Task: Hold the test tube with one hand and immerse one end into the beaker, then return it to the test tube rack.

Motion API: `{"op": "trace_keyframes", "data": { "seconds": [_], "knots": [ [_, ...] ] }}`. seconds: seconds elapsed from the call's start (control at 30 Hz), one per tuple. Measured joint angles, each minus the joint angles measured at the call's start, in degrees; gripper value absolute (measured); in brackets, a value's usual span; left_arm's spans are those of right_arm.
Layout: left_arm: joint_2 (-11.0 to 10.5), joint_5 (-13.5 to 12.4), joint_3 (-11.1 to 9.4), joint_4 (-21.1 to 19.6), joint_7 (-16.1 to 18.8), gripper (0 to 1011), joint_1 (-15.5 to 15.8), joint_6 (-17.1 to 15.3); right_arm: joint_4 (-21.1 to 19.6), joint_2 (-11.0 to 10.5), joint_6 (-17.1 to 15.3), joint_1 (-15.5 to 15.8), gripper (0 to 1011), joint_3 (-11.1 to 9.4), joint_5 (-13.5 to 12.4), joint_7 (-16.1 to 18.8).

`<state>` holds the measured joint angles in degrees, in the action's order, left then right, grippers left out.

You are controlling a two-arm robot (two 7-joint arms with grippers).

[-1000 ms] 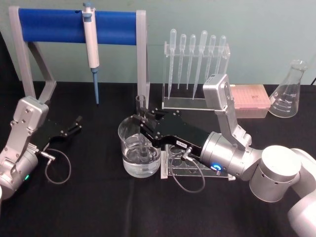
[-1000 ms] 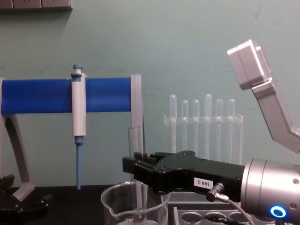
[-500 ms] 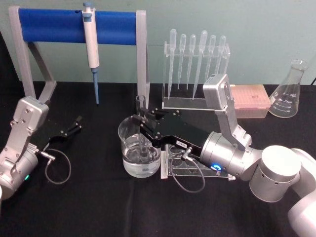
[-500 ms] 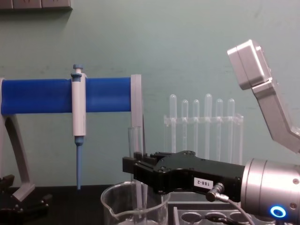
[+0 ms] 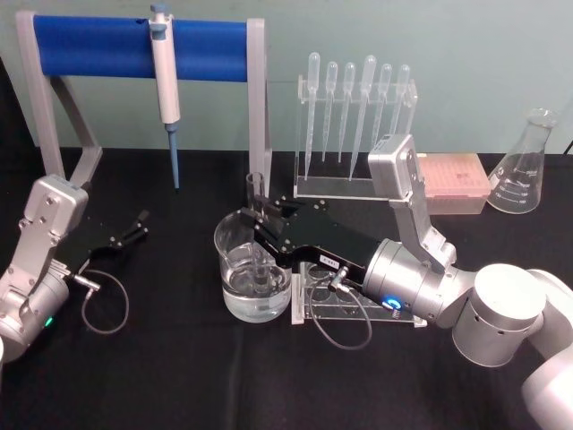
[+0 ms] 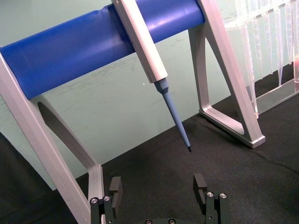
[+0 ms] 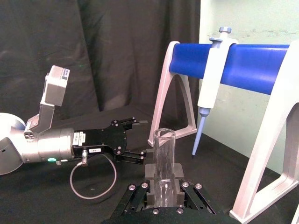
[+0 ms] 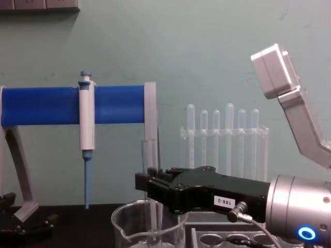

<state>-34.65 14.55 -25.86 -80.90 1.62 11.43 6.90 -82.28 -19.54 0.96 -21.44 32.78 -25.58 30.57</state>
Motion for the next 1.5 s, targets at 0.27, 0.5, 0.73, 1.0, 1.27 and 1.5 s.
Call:
{"op": "trace_keyframes", "data": {
  "seconds": [0.27,0.5,0.73,1.0,1.27,1.5],
  "knots": [
    [0.0,0.0,0.0,0.0,0.0,1000,0.0,0.0,0.0,0.0,0.0,0.0,226,0.0,0.0,0.0],
    [0.0,0.0,0.0,0.0,0.0,1000,0.0,0.0,0.0,0.0,0.0,0.0,226,0.0,0.0,0.0],
    [0.0,0.0,0.0,0.0,0.0,1000,0.0,0.0,0.0,0.0,0.0,0.0,226,0.0,0.0,0.0],
    [0.0,0.0,0.0,0.0,0.0,1000,0.0,0.0,-3.0,-0.5,-0.8,0.1,226,-0.8,0.0,-0.1],
    [0.0,0.0,0.0,0.0,0.0,1000,0.0,0.0,-10.3,-2.4,-4.7,-0.9,226,-2.3,-1.0,-0.7],
    [0.0,0.0,0.0,0.0,0.0,1000,0.0,0.0,-17.5,-5.3,-7.0,-1.5,226,-4.7,-2.4,-2.2]
  ]
}}
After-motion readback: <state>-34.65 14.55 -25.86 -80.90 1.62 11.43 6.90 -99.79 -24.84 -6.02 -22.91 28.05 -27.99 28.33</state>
